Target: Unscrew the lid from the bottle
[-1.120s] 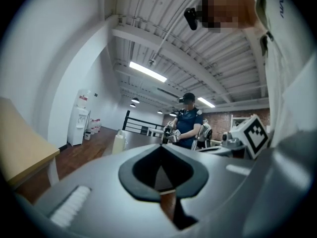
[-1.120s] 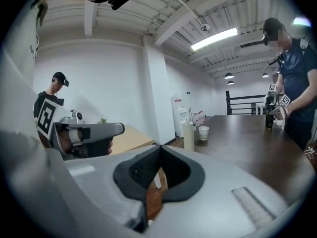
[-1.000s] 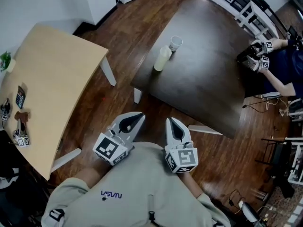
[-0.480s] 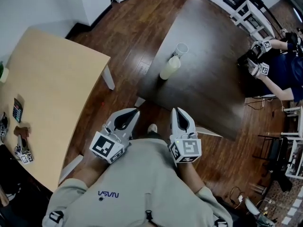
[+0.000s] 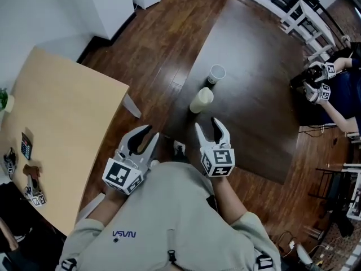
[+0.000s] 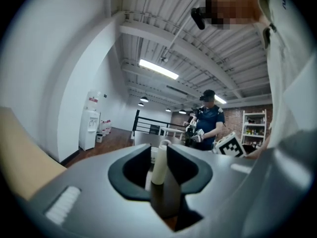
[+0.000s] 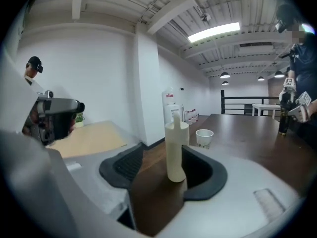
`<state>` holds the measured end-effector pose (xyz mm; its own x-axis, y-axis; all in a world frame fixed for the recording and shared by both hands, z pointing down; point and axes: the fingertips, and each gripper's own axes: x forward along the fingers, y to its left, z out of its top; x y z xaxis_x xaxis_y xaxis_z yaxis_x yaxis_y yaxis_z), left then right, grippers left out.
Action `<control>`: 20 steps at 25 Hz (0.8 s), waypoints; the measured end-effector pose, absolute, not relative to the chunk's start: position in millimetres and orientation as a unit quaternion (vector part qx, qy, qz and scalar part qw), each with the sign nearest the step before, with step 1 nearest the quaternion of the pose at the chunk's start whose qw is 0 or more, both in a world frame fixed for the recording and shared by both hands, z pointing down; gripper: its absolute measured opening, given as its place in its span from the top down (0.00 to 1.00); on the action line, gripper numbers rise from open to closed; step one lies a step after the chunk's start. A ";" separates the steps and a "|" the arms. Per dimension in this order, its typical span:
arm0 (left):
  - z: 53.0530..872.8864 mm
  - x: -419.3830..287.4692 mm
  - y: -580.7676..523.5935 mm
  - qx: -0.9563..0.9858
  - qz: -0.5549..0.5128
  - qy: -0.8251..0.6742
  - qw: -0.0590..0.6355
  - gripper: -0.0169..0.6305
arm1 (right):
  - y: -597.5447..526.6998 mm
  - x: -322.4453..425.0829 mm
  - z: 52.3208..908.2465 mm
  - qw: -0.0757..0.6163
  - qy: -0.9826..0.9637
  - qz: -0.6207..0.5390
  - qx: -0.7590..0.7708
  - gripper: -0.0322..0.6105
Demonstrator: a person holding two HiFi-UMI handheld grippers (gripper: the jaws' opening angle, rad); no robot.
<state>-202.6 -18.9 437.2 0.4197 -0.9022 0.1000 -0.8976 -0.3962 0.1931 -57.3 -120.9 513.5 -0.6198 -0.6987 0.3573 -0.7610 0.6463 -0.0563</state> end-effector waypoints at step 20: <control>459.6 -187.1 -110.2 0.840 0.032 -0.512 0.175 0.78 | -199.4 -130.9 610.1 0.210 -0.920 0.078 0.321 0.36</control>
<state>-187.1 -110.2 459.6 0.4731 -0.8497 0.2328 -0.8721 -0.4142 0.2606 -130.9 -199.4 610.1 -0.7065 -0.5574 0.4361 -0.6230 0.7821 -0.0096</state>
